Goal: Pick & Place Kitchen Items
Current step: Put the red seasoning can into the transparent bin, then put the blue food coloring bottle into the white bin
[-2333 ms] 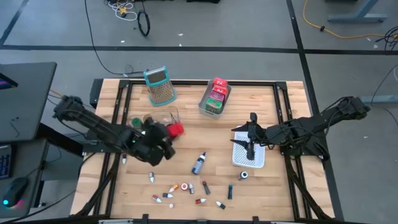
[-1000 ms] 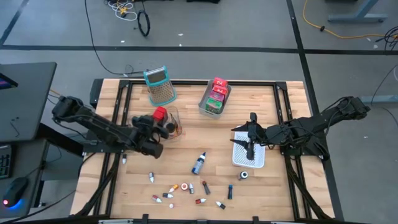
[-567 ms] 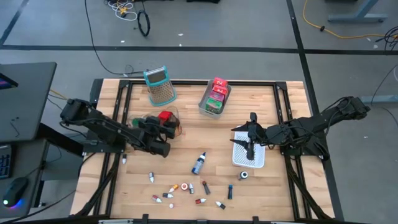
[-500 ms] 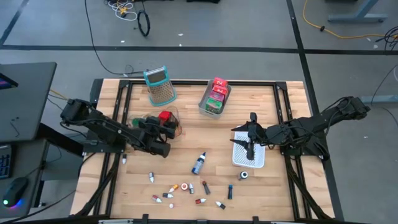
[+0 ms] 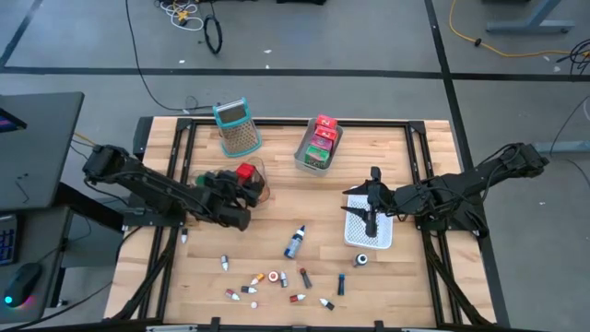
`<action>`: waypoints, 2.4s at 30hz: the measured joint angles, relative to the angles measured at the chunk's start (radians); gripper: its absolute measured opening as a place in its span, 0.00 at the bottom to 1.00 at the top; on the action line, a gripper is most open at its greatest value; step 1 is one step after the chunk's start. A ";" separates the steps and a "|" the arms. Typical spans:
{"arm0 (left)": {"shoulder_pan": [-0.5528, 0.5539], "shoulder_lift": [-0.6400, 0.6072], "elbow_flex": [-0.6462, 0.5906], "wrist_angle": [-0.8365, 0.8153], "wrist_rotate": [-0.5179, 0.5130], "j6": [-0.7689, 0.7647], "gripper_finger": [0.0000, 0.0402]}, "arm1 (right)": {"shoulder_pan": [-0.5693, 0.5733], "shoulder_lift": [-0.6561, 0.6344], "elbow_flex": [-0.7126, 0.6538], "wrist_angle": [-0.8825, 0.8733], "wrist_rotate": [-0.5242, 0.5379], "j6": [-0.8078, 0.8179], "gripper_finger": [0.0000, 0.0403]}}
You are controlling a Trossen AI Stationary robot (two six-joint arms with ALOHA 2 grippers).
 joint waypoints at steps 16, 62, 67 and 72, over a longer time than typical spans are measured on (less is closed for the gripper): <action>0.000 0.005 0.001 -0.164 0.152 -0.129 0.54 | 0.000 0.000 0.000 -0.002 -0.003 0.030 0.50; -0.043 -0.113 0.163 -0.393 0.392 0.031 0.59 | 0.000 0.000 0.000 0.071 -0.008 0.067 0.50; -0.042 -0.080 0.120 -0.373 0.398 -0.011 0.56 | 0.000 0.014 -0.001 0.069 -0.008 0.140 0.50; -0.042 -0.046 0.068 -0.363 0.447 -0.050 0.53 | 0.000 0.064 -0.002 0.072 -0.044 0.166 0.50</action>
